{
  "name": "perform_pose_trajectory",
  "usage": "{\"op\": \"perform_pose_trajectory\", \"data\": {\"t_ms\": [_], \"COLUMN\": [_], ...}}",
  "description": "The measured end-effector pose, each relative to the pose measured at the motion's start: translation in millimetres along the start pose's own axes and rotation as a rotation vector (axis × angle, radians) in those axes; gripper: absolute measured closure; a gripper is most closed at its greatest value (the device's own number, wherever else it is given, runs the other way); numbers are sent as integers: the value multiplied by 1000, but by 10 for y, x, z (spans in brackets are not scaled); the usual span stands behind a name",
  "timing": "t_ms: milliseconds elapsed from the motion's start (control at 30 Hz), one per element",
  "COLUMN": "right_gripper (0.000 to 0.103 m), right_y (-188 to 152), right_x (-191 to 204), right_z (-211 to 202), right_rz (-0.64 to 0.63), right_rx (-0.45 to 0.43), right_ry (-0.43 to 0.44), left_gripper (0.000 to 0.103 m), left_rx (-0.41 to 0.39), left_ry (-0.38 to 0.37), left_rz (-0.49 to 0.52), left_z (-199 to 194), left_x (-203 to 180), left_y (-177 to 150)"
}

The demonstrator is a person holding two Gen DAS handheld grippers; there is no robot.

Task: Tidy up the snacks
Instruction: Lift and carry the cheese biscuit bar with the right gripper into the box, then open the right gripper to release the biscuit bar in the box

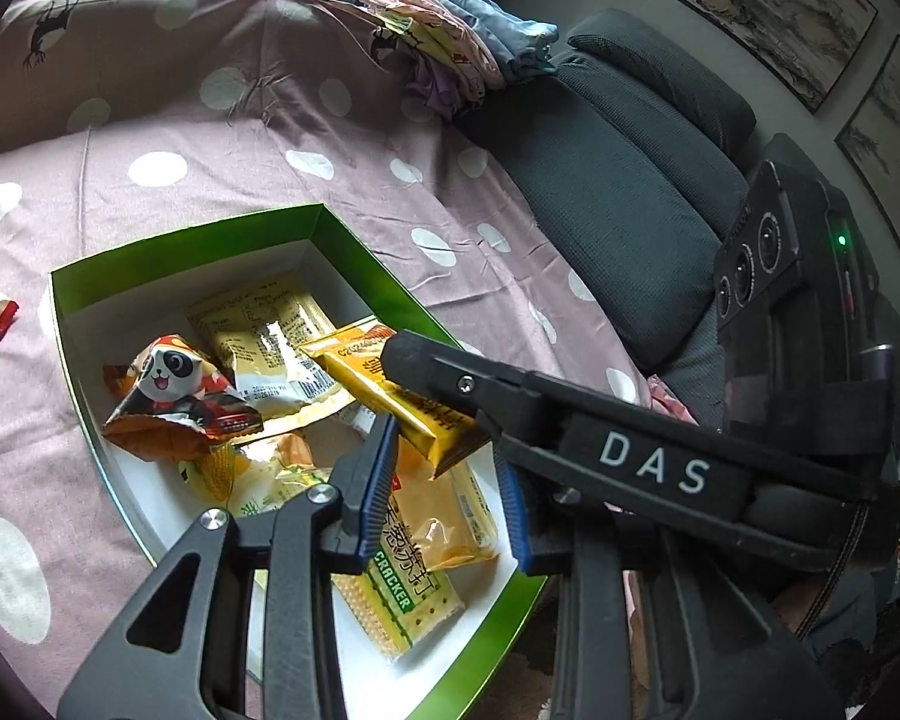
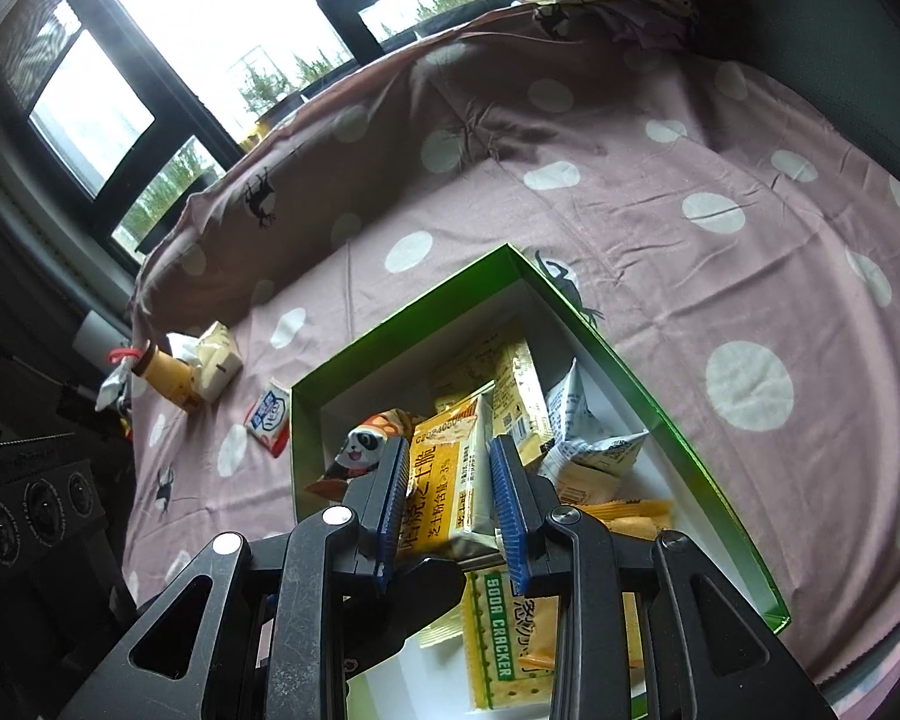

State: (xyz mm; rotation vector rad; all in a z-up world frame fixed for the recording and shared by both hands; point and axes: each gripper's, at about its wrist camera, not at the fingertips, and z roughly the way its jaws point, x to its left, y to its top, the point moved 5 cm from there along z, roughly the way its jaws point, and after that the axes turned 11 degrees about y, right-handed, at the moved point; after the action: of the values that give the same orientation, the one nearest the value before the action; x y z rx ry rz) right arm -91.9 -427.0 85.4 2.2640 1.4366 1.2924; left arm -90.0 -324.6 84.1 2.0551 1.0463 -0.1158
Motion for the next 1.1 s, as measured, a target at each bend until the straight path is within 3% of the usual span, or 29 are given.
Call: {"op": "perform_pose_trajectory", "data": {"t_ms": [867,1100], "right_gripper": [72,71], "right_y": [-78,-111], "right_x": [-211,-227], "right_z": [331,443], "right_rz": [36,29], "right_rx": [118,156], "right_ry": [-91,-120], "left_gripper": [71,72], "left_rx": [129,172], "left_ry": [19,86], "left_rz": [-88,-89], "left_z": [356,439], "left_x": [168,217], "left_y": [-133,-175]}}
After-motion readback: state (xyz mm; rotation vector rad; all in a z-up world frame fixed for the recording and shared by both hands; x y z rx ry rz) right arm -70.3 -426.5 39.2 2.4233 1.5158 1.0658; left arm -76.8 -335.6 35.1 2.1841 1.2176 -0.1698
